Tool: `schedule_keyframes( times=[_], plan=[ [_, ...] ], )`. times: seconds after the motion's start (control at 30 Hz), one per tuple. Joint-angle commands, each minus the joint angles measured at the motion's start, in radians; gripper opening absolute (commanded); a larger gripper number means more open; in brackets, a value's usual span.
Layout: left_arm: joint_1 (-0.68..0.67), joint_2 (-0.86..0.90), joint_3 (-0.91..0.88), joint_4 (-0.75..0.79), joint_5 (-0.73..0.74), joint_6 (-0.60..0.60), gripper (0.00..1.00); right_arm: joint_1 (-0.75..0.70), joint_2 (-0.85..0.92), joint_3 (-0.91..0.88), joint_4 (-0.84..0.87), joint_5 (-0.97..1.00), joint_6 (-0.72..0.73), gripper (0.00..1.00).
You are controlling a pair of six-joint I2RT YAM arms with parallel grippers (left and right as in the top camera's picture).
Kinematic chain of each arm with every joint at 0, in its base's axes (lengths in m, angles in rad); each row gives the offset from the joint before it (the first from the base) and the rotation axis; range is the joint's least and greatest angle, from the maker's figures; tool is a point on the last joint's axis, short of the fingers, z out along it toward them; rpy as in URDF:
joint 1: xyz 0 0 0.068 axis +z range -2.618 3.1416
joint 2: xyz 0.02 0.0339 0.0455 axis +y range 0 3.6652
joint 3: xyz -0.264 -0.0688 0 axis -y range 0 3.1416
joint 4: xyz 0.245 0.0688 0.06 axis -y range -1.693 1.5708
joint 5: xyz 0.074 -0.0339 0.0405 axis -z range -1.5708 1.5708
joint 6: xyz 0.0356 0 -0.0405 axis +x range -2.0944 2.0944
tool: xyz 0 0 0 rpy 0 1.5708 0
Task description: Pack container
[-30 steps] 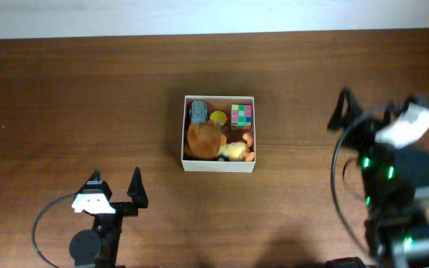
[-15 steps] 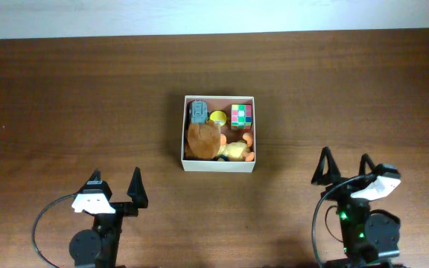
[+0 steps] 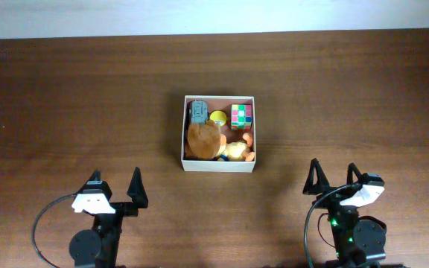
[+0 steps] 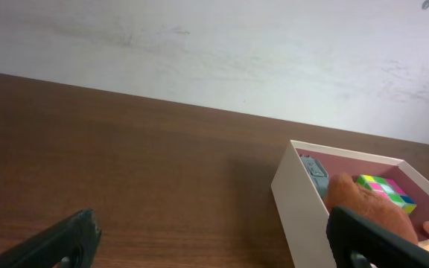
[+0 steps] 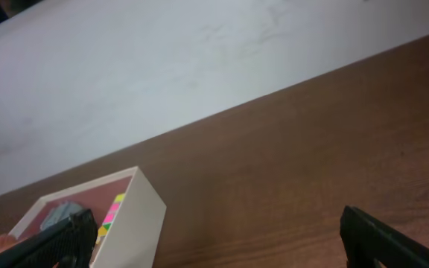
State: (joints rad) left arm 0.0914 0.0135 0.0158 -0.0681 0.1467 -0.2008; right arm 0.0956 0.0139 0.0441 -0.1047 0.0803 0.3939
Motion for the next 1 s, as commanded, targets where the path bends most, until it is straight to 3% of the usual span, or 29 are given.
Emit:
schedule_keyframes(
  times=[0.0,0.97],
  plan=[
    [0.0,-0.008,-0.006,0.0,0.014,0.016,0.99,0.009,-0.011,-0.015,-0.018,-0.022,0.007,0.99],
    [0.0,-0.008,-0.006,0.0,0.014,0.016,0.99,0.009,-0.007,-0.015,-0.025,-0.054,-0.158,0.99]
  ],
)
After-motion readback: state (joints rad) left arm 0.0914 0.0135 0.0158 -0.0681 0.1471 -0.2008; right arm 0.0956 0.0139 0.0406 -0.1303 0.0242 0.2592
